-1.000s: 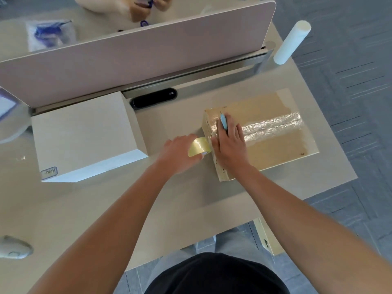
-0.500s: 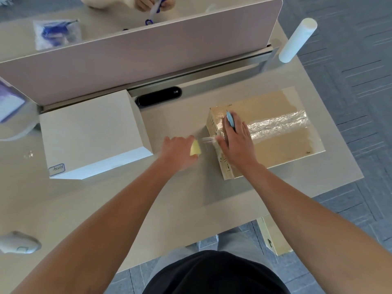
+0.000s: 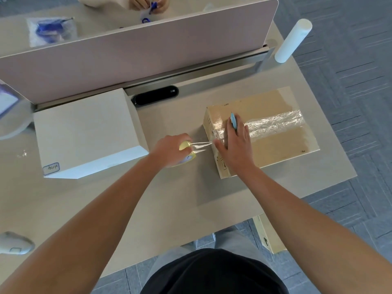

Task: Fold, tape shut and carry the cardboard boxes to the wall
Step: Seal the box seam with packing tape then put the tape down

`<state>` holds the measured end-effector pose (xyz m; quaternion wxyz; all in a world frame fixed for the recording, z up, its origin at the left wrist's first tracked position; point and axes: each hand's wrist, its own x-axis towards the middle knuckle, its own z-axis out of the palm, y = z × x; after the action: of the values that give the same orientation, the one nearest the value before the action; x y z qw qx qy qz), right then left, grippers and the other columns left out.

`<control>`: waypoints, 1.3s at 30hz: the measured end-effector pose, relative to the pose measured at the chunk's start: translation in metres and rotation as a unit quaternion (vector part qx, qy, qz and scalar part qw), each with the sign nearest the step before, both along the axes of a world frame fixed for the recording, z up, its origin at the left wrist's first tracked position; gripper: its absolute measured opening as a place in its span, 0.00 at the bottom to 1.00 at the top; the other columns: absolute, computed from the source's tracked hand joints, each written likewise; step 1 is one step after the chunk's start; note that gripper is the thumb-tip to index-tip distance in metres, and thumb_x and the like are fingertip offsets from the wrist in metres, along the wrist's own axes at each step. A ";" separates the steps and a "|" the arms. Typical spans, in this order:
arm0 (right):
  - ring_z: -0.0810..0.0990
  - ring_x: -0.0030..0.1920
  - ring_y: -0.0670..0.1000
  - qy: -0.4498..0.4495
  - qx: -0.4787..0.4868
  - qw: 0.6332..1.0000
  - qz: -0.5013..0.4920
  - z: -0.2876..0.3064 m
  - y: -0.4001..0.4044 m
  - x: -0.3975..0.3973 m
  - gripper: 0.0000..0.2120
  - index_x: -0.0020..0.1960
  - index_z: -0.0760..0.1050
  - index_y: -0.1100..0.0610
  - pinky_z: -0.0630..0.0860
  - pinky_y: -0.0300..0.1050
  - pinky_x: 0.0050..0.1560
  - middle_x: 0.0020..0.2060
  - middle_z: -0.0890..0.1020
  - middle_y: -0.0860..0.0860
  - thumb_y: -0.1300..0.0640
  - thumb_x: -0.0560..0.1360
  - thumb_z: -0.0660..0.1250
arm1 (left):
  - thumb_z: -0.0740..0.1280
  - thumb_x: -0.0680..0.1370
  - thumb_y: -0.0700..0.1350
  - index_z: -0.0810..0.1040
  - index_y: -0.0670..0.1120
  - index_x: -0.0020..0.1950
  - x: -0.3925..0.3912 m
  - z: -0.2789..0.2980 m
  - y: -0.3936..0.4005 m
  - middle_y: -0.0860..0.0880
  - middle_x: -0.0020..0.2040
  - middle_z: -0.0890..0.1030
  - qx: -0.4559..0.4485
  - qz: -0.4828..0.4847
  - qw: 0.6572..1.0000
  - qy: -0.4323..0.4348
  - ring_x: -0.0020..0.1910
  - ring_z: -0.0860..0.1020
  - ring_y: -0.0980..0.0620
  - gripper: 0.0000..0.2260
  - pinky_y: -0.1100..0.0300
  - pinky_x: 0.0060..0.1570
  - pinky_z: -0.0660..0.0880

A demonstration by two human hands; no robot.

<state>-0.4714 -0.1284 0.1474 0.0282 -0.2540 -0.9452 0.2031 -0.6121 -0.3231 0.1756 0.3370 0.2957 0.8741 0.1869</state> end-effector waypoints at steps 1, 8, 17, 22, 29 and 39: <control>0.52 0.83 0.58 -0.001 -0.004 1.000 -0.005 -0.001 -0.001 0.000 0.35 0.82 0.59 0.61 0.48 0.56 0.83 0.84 0.52 0.59 0.44 0.83 0.64 | 0.68 0.78 0.57 0.78 0.59 0.64 -0.001 0.000 0.001 0.51 0.53 0.84 -0.002 -0.005 1.000 -0.002 0.53 0.81 0.46 0.14 0.53 0.56 0.76; 0.52 0.84 0.57 -0.003 -0.016 1.000 -0.006 -0.001 0.000 -0.001 0.34 0.82 0.59 0.60 0.46 0.56 0.83 0.84 0.51 0.57 0.44 0.83 0.63 | 0.76 0.74 0.55 0.81 0.59 0.52 -0.005 0.004 0.001 0.52 0.44 0.86 0.077 0.070 0.984 -0.146 0.37 0.85 0.45 0.09 0.54 0.40 0.81; 0.69 0.70 0.58 0.026 -0.084 0.996 -0.013 0.023 -0.002 0.006 0.28 0.76 0.71 0.57 0.67 0.56 0.73 0.74 0.68 0.55 0.43 0.81 0.67 | 0.68 0.76 0.49 0.82 0.59 0.53 -0.008 0.014 -0.004 0.49 0.49 0.85 0.051 0.052 0.980 -0.187 0.46 0.85 0.40 0.08 0.50 0.45 0.82; 0.78 0.59 0.57 -0.002 -0.082 0.996 0.037 0.045 -0.025 0.023 0.22 0.66 0.81 0.54 0.76 0.51 0.57 0.60 0.77 0.54 0.41 0.79 0.66 | 0.65 0.77 0.42 0.80 0.56 0.60 -0.011 0.018 -0.006 0.45 0.43 0.87 0.037 0.053 0.976 -0.208 0.30 0.84 0.43 0.15 0.52 0.34 0.83; 0.80 0.56 0.59 -0.049 -0.055 0.992 0.101 0.045 -0.055 0.026 0.11 0.58 0.82 0.54 0.76 0.50 0.50 0.58 0.79 0.54 0.50 0.78 0.72 | 0.66 0.78 0.41 0.80 0.56 0.63 -0.011 0.018 -0.005 0.45 0.54 0.81 0.046 0.051 0.982 -0.176 0.27 0.83 0.48 0.16 0.56 0.30 0.80; 0.78 0.57 0.58 -0.155 -0.021 0.979 0.130 0.059 -0.058 -0.007 0.10 0.55 0.78 0.54 0.76 0.51 0.51 0.55 0.77 0.53 0.49 0.80 0.65 | 0.66 0.79 0.42 0.81 0.57 0.62 -0.007 0.021 -0.005 0.46 0.59 0.78 0.051 0.052 0.983 -0.167 0.31 0.85 0.46 0.15 0.56 0.30 0.81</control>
<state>-0.4786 -0.1861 0.2066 -0.1506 -0.1576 -0.9587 0.1826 -0.6193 -0.3282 0.1969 0.4526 0.2310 0.8091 0.2953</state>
